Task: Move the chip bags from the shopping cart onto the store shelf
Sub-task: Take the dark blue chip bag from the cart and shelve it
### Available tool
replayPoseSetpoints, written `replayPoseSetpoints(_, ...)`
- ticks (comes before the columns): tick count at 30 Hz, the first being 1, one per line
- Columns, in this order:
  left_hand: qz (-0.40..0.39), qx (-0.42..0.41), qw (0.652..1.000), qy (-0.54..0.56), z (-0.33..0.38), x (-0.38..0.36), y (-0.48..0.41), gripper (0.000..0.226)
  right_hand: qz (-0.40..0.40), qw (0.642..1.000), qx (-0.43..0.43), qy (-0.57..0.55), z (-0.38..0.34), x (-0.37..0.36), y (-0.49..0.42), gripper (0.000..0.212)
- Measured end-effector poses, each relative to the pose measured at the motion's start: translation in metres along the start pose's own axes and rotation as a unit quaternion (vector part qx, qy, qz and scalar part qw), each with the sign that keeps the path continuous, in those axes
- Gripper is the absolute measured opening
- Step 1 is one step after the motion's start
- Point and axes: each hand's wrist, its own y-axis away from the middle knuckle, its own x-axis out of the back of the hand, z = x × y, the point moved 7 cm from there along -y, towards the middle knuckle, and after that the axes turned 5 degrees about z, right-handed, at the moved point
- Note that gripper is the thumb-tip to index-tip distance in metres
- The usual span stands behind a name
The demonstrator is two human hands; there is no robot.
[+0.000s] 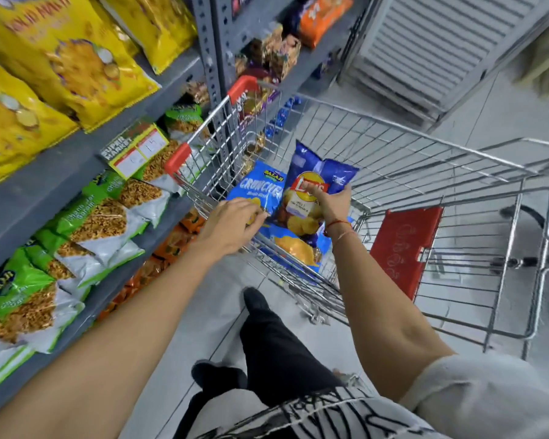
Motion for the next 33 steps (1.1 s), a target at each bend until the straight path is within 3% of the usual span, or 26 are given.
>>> replayPoseSetpoints(4,0.080,0.005,0.997,0.017,0.002,0.066,0.004,0.042,-0.065,0.992,0.086,-0.065,-0.081,-0.024,0.021,0.031)
replayPoseSetpoints(7,0.156,0.018,0.987,0.022,0.003,0.140,0.015,0.041,-0.093,0.980,0.144,-0.103,-0.147,-0.046,0.048,0.032)
replayPoseSetpoints(11,0.309,0.033,0.950,0.010,0.008,0.256,0.056,0.035,-0.125,0.956,0.203,-0.168,-0.241,-0.076,0.107,0.037)
replayPoseSetpoints(15,0.433,0.043,0.897,-0.071,0.021,0.365,0.126,0.033,-0.201,0.911,0.258,-0.253,-0.333,-0.107,0.193,0.025)
replayPoseSetpoints(21,0.599,0.098,0.766,-0.212,0.028,0.476,0.263,0.032,-0.349,0.823,0.296,-0.337,-0.431,-0.150,0.349,0.023)
replayPoseSetpoints(26,0.618,0.233,0.704,-0.262,-0.004,0.505,0.367,0.034,-0.466,0.758,0.292,-0.351,-0.473,-0.193,0.474,0.037)
replayPoseSetpoints(30,0.578,0.343,0.679,-0.295,-0.034,0.507,0.423,0.044,-0.529,0.720,0.303,-0.332,-0.484,-0.235,0.567,0.057)
replayPoseSetpoints(33,0.529,0.397,0.672,-0.333,-0.051,0.504,0.446,0.050,-0.553,0.699,0.331,-0.310,-0.483,-0.267,0.629,0.056)
